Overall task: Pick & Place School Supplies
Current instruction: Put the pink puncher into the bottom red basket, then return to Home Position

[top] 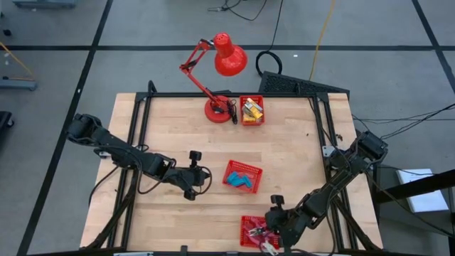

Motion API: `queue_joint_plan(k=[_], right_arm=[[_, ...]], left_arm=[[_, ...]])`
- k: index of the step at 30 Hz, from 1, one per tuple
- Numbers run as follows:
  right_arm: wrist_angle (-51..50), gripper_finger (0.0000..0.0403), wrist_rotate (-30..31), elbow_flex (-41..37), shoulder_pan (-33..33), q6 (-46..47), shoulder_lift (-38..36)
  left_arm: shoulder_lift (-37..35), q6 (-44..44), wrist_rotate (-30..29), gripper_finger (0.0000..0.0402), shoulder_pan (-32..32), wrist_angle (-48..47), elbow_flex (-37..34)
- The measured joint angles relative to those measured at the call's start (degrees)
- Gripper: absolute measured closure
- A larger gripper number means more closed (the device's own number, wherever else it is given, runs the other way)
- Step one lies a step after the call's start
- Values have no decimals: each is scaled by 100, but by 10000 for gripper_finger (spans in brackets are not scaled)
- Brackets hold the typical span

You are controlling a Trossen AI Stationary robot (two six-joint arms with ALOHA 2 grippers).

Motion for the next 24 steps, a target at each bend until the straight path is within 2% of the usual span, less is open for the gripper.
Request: queue_joint_plan(k=[6, 12, 18, 21, 24], right_arm=[[-77, 230, -15, 153, -24, -337, -24], [-1166, 210, -11, 756, -22, -393, -26], [-1752, 209, 13, 1019, -30, -387, -28], [-2190, 209, 293, 1060, -60, -387, -67], [-2471, 211, 858, 1060, -83, -497, -229]], left_arm=[[0, 11, 0, 380, 0, 0, 0], [2, 39, 0, 380, 0, 2, 2], [4, 39, 0, 380, 0, 0, 2], [4, 168, 76, 380, 0, 0, 2], [-69, 429, 422, 380, 0, 10, 2]])
